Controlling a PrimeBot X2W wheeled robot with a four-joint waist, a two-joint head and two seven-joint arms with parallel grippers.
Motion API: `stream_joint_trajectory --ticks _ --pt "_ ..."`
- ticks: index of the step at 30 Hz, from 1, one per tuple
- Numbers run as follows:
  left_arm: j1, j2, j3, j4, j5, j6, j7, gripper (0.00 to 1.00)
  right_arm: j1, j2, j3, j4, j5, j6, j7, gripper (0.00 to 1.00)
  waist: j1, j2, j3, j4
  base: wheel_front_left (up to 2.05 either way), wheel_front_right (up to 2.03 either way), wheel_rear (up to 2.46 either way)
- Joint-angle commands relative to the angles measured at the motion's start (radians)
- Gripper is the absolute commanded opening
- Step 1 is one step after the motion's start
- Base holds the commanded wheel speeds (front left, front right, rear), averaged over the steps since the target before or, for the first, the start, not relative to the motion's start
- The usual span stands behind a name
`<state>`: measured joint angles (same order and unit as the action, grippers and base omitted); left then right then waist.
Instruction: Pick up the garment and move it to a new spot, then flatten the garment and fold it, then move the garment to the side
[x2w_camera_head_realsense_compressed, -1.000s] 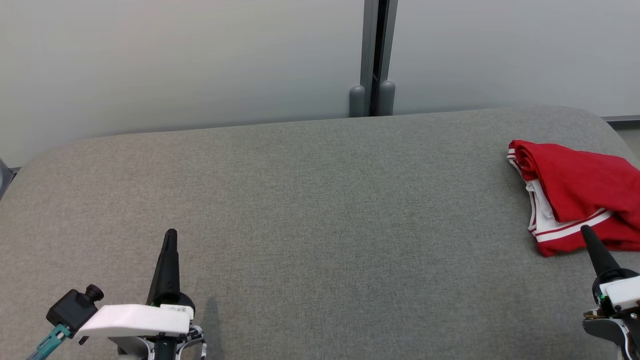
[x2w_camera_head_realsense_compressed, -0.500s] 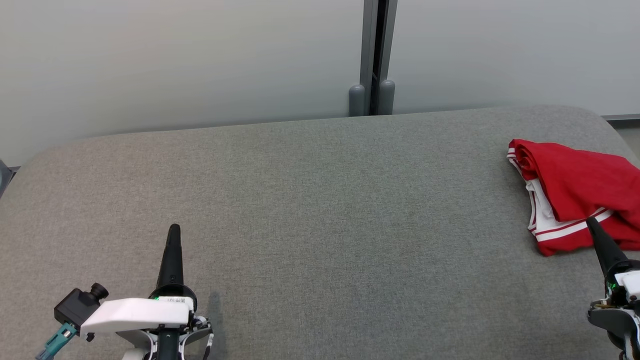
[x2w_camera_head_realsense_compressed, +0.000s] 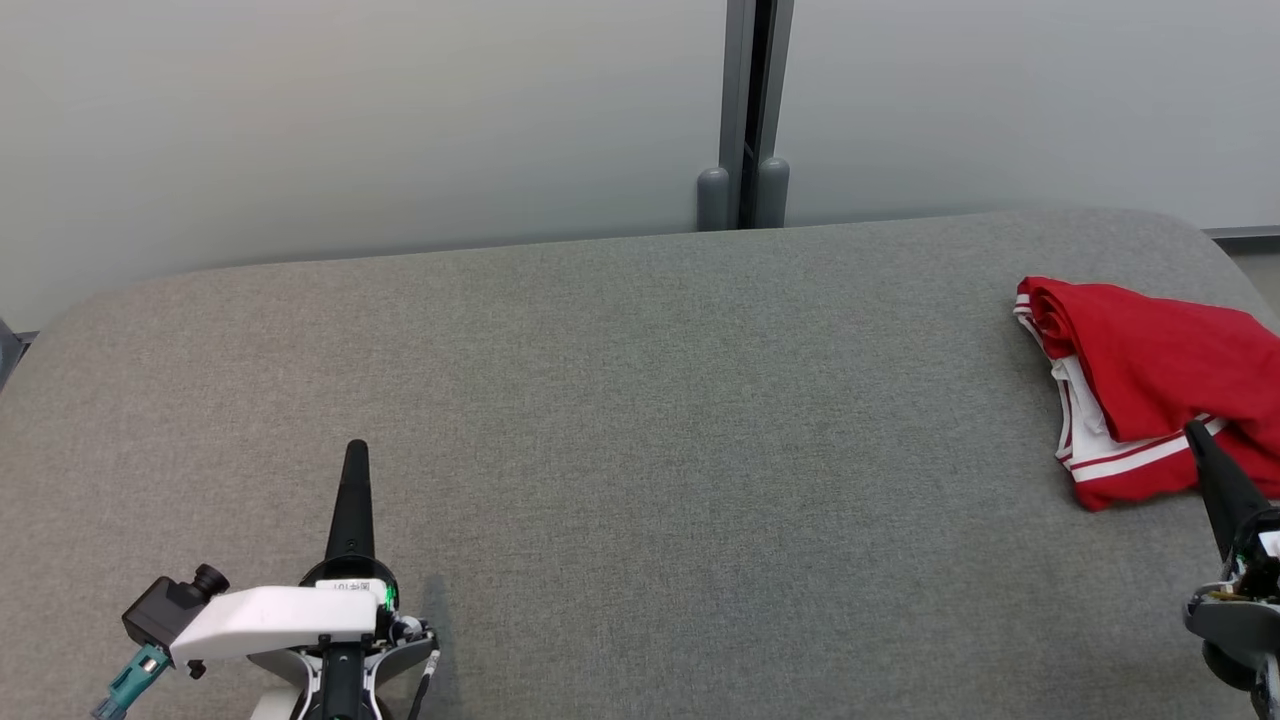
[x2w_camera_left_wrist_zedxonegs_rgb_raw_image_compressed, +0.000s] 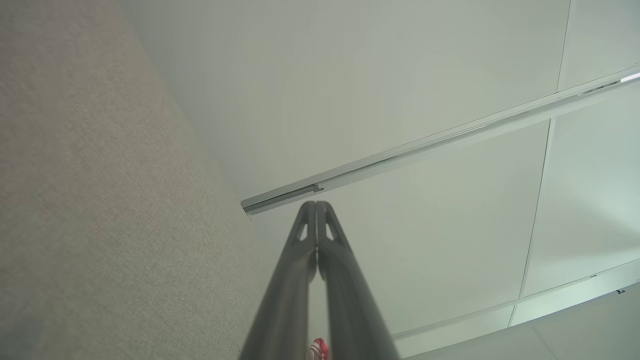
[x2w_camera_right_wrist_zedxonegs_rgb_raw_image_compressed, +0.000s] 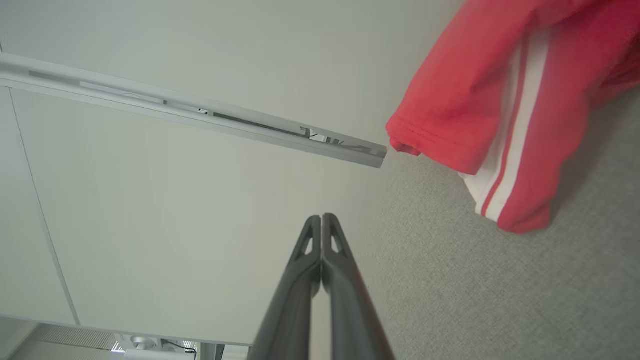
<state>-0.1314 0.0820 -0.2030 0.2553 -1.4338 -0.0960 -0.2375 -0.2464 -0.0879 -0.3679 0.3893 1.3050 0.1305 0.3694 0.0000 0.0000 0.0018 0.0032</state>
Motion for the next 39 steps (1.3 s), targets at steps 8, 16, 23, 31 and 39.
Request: stream_joint_trajectory --ticks 8,16,23,31,39 --pt "-0.037 -0.007 -0.006 0.016 -0.073 -0.015 -0.009 0.00 -0.036 -0.013 -0.019 0.024 0.076 0.000 0.024 0.00 0.0000 0.0000 0.002 -0.001 0.00 0.00 0.00" --pt "-0.052 -0.015 -0.013 0.030 -0.128 -0.022 -0.015 0.00 -0.053 -0.017 -0.032 0.044 0.133 0.000 0.043 0.00 0.0000 0.0000 0.003 -0.001 0.00 0.00 0.00" --pt "-0.064 -0.022 -0.018 0.043 -0.173 -0.030 -0.019 0.00 -0.064 -0.020 -0.042 0.064 0.182 0.000 0.056 0.00 0.0000 0.0000 0.004 -0.002 0.00 0.00 0.00" --pt "-0.073 -0.030 -0.024 0.058 -0.226 -0.039 -0.024 0.00 -0.078 -0.022 -0.054 0.082 0.234 0.000 0.073 0.00 0.0000 0.0000 0.006 -0.002 0.00 0.00 0.00" --pt "-0.077 -0.032 -0.025 0.060 -0.234 -0.038 -0.026 0.00 -0.080 -0.024 -0.054 0.087 0.246 0.000 0.073 0.00 0.0000 0.0000 0.006 -0.002 0.00 0.00 0.00"
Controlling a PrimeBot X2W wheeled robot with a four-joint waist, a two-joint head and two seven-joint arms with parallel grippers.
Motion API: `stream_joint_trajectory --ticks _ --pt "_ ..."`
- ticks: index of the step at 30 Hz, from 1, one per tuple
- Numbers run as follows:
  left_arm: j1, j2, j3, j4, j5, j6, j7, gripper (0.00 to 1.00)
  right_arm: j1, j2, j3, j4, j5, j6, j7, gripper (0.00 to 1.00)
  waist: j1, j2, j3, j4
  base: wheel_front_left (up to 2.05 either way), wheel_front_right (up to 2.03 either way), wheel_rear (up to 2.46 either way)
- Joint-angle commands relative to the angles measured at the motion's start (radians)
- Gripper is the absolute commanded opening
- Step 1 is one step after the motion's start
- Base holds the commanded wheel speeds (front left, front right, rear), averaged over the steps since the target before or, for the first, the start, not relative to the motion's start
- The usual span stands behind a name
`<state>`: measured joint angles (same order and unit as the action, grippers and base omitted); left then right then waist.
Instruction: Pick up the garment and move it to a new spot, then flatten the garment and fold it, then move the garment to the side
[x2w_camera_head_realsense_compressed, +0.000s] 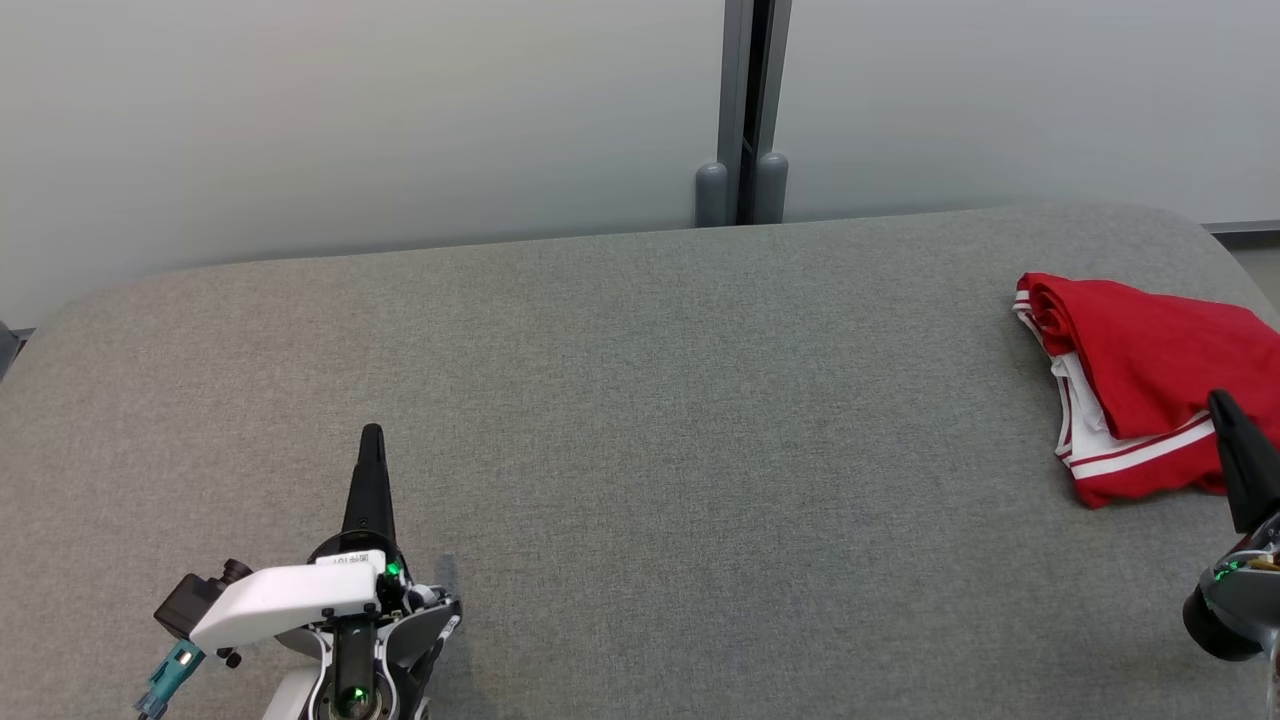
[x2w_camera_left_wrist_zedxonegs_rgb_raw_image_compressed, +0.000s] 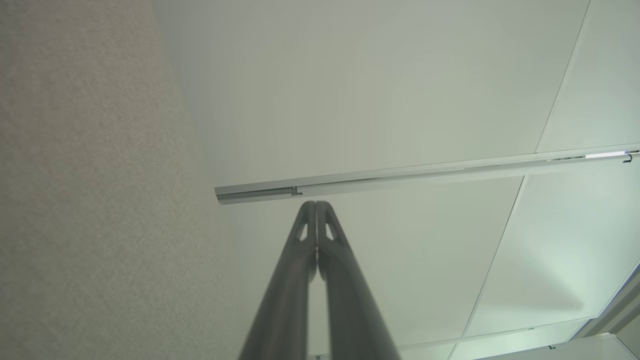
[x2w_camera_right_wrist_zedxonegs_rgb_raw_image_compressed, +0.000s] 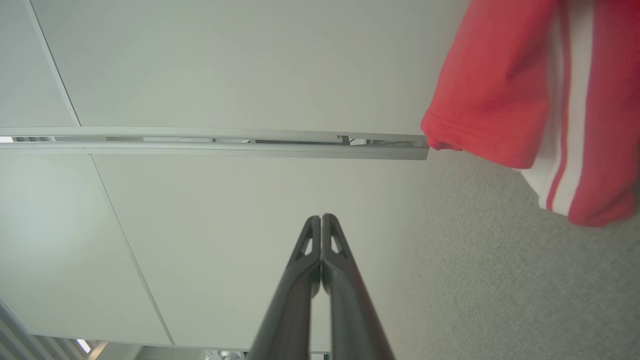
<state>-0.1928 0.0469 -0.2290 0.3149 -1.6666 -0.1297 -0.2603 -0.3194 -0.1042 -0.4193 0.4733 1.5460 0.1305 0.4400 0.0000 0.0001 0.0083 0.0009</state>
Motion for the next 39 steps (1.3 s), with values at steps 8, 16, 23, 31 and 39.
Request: stream_joint_trajectory --ticks 8,16,23,31,39 --pt "-0.015 0.003 0.001 0.000 -0.002 -0.004 -0.003 0.00 -0.007 -0.008 -0.001 0.003 0.006 0.000 0.001 0.00 0.0000 -0.0001 0.000 0.000 0.00 0.00 0.00" --pt "-0.015 0.003 0.001 0.000 -0.002 -0.004 -0.003 0.00 -0.006 -0.009 0.001 0.004 0.007 0.000 -0.001 0.00 0.0000 -0.0001 0.000 0.000 0.00 0.00 0.00" --pt "-0.015 0.003 0.001 0.000 -0.002 -0.004 -0.003 0.00 -0.006 -0.010 0.003 0.004 0.009 0.000 -0.003 0.00 0.0000 -0.0001 0.000 0.000 0.00 0.00 0.00" --pt "-0.015 0.003 0.001 0.000 -0.002 -0.004 -0.003 0.00 -0.005 -0.011 0.005 0.004 0.011 0.000 -0.004 0.00 0.0000 -0.0001 0.000 0.000 0.00 0.00 0.00" --pt "-0.015 0.004 0.001 0.000 -0.002 -0.004 -0.003 0.00 -0.004 -0.012 0.006 0.004 0.011 0.000 -0.005 0.00 0.0000 -0.0001 0.000 0.000 0.00 0.00 0.00"
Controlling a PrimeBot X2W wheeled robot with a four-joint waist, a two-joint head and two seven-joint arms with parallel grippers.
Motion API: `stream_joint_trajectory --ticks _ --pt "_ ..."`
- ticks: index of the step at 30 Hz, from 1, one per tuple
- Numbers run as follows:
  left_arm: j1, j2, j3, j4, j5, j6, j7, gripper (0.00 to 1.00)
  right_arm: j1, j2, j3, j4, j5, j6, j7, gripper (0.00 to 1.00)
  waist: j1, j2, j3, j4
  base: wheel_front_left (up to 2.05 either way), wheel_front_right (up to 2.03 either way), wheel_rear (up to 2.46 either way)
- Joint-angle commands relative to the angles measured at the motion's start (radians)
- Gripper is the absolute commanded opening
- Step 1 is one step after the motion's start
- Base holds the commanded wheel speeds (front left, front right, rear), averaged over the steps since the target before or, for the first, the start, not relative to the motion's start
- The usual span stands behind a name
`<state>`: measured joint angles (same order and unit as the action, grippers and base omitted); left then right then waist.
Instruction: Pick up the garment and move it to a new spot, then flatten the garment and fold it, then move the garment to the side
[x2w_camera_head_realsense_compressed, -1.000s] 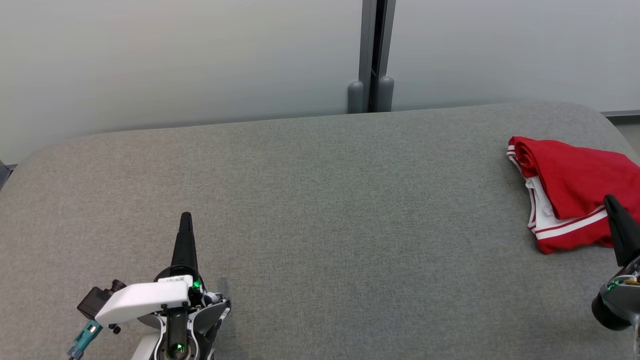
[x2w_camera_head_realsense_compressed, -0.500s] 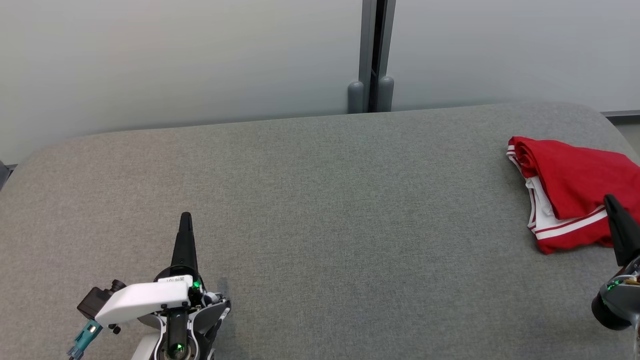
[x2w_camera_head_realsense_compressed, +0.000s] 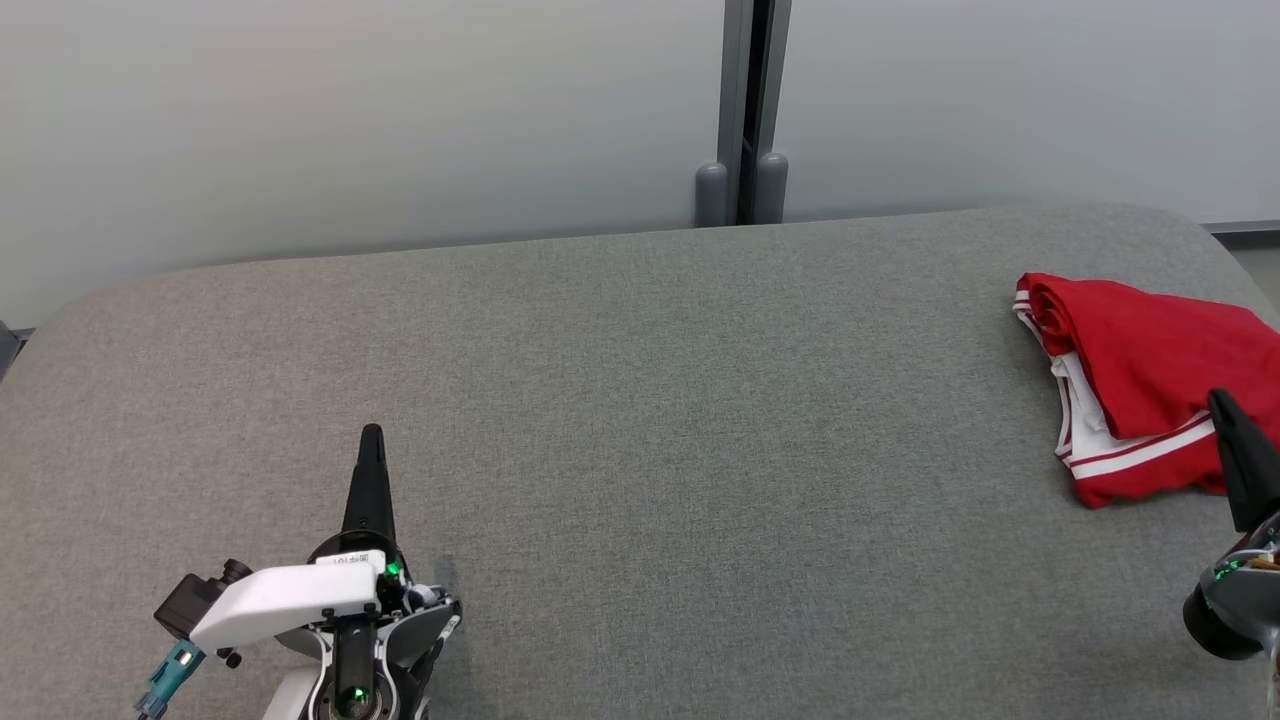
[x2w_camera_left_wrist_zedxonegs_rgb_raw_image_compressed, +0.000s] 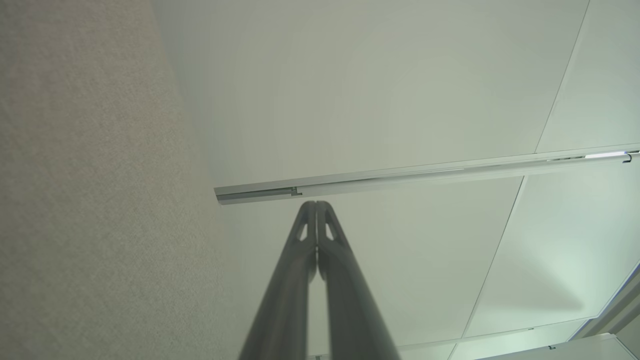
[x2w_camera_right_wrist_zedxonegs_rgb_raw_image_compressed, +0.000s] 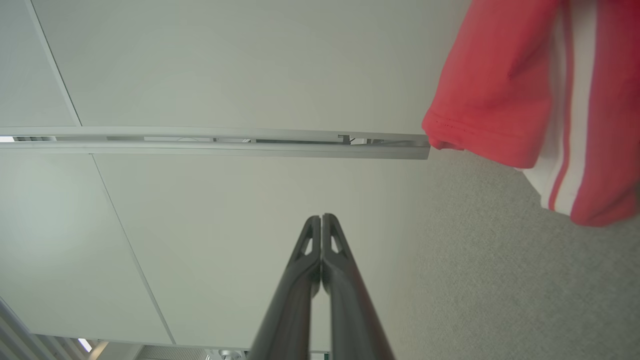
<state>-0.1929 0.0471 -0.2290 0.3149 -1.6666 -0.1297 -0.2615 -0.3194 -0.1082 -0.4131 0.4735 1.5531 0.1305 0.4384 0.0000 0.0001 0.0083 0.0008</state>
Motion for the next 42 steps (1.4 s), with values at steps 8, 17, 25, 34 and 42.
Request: stream_joint_trajectory --ticks 8,17,25,34,42 --pt "-0.015 0.003 0.001 0.000 -0.002 -0.004 -0.002 0.00 -0.004 -0.008 0.001 0.003 0.004 0.000 -0.005 0.00 0.0000 -0.0001 0.000 0.000 0.00 0.00 0.00" --pt "-0.015 0.003 0.001 0.000 -0.002 -0.004 -0.002 0.00 -0.004 -0.009 0.002 0.003 0.005 0.000 -0.006 0.00 0.0000 -0.0001 0.000 0.000 0.00 0.00 0.00" --pt "-0.015 0.003 0.001 0.000 -0.002 -0.004 -0.002 0.00 -0.003 -0.009 0.003 0.003 0.007 0.000 -0.007 0.00 0.0000 -0.0001 0.000 0.000 0.00 0.00 0.00" --pt "-0.015 0.003 0.001 0.000 -0.002 -0.004 -0.002 0.00 -0.003 -0.010 0.004 0.003 0.007 0.000 -0.004 0.00 0.0000 -0.0001 0.000 0.000 0.00 0.00 0.00" --pt "-0.015 0.003 0.001 -0.001 -0.002 -0.004 -0.002 0.00 -0.003 -0.010 0.005 0.003 0.008 0.000 -0.005 0.00 0.0000 -0.0001 0.000 0.000 0.00 0.00 0.00"
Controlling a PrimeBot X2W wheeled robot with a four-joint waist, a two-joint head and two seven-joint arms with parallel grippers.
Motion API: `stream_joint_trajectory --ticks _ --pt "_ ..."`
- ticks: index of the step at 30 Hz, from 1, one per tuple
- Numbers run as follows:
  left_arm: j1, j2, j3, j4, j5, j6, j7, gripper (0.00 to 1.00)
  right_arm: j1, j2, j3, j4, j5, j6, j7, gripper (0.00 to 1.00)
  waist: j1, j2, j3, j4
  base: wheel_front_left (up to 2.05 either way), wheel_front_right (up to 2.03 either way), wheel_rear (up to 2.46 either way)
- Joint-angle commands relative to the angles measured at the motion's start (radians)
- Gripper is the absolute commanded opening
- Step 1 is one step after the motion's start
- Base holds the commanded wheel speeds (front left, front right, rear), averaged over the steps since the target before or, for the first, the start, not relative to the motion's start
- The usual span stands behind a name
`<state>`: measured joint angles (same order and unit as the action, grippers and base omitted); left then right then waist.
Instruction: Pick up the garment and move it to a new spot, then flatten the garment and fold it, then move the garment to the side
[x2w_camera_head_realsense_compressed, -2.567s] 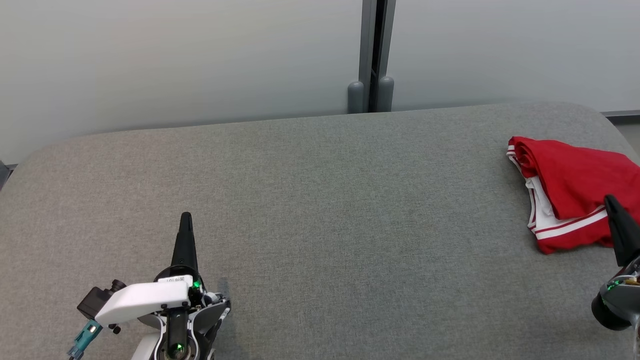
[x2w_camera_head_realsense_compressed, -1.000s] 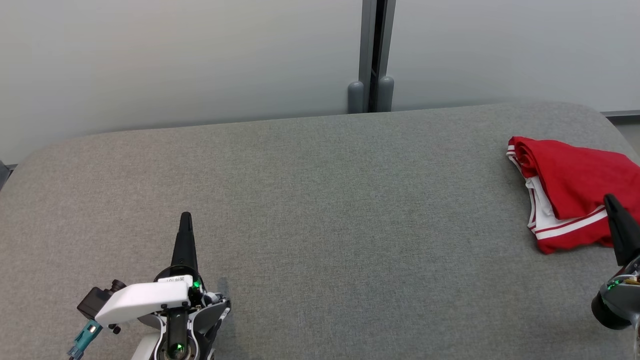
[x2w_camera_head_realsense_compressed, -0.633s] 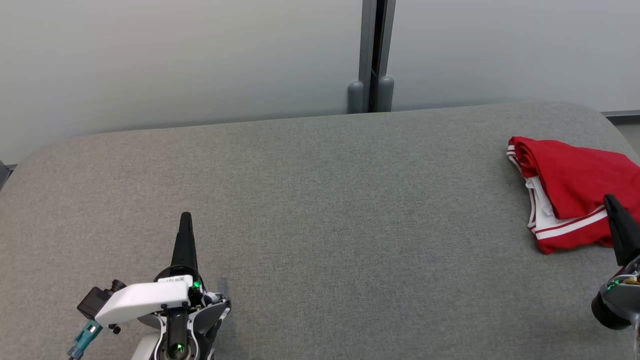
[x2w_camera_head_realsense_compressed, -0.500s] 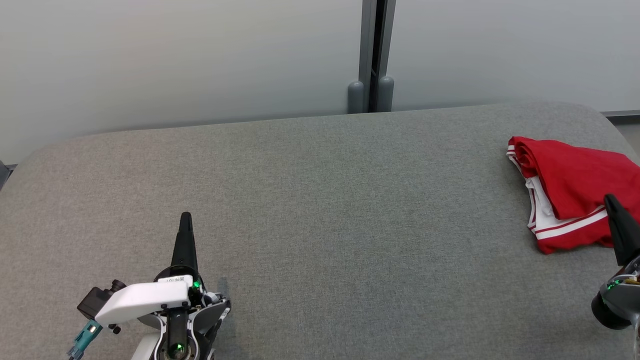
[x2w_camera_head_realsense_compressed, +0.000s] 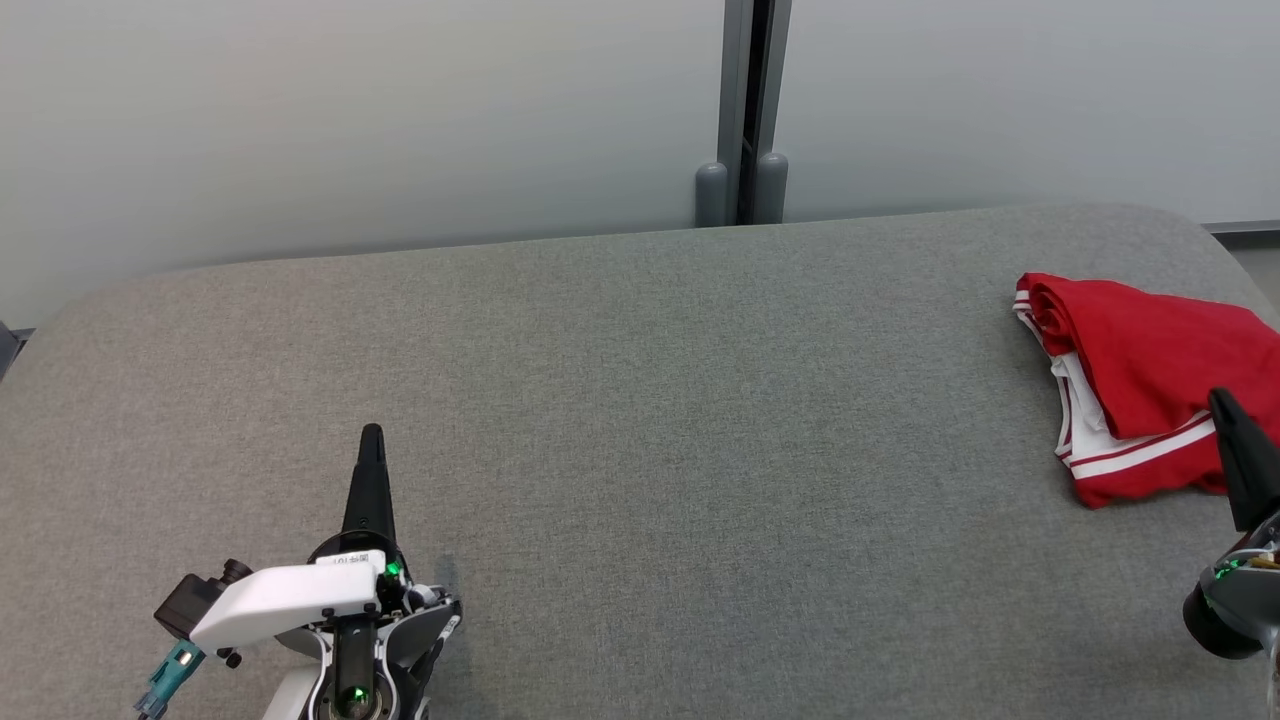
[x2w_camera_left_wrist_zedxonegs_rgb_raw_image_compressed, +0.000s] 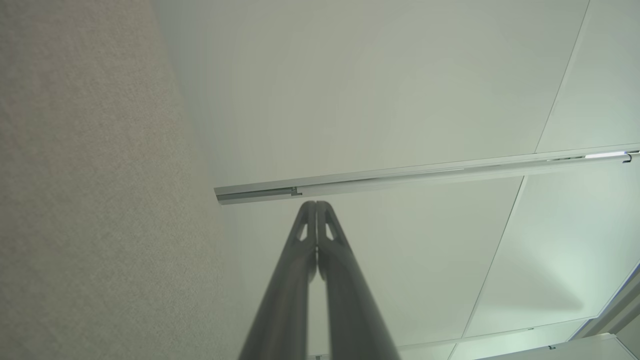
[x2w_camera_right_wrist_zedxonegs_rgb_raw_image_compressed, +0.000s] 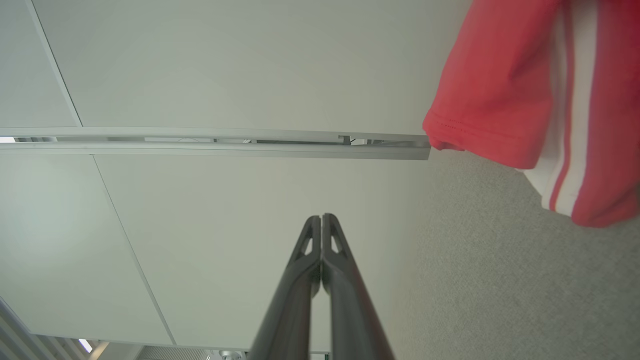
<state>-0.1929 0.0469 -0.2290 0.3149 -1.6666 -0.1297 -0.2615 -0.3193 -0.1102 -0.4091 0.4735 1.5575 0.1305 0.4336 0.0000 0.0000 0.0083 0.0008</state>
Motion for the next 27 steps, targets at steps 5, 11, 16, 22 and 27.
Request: stream_joint_trajectory --ticks 5,11,16,22,27 --pt "-0.015 0.004 0.001 -0.001 -0.002 -0.004 -0.002 0.00 -0.003 -0.009 0.001 0.003 0.004 0.000 -0.001 0.00 0.0000 0.0000 0.000 0.000 0.00 0.00 0.00" --pt "-0.015 0.004 0.001 -0.001 -0.002 -0.004 -0.002 0.00 -0.003 -0.009 0.001 0.003 0.004 0.000 -0.001 0.00 0.0000 0.0000 0.000 0.000 0.00 0.00 0.00" --pt "-0.015 0.004 0.001 -0.001 -0.002 -0.004 -0.002 0.00 -0.002 -0.009 0.002 0.003 0.004 0.000 -0.001 0.00 0.0000 0.0000 0.000 0.000 0.00 0.00 0.00" --pt "-0.015 0.004 0.001 -0.001 -0.002 -0.004 -0.002 0.00 -0.002 -0.009 0.003 0.003 0.005 0.000 -0.001 0.00 0.0000 0.0000 0.000 0.000 0.00 0.00 0.00" --pt "-0.015 0.004 0.001 -0.001 -0.002 -0.004 -0.002 0.00 -0.002 -0.009 0.002 0.003 0.005 0.000 -0.001 0.00 0.0000 0.0000 0.000 0.000 0.00 0.00 0.00"
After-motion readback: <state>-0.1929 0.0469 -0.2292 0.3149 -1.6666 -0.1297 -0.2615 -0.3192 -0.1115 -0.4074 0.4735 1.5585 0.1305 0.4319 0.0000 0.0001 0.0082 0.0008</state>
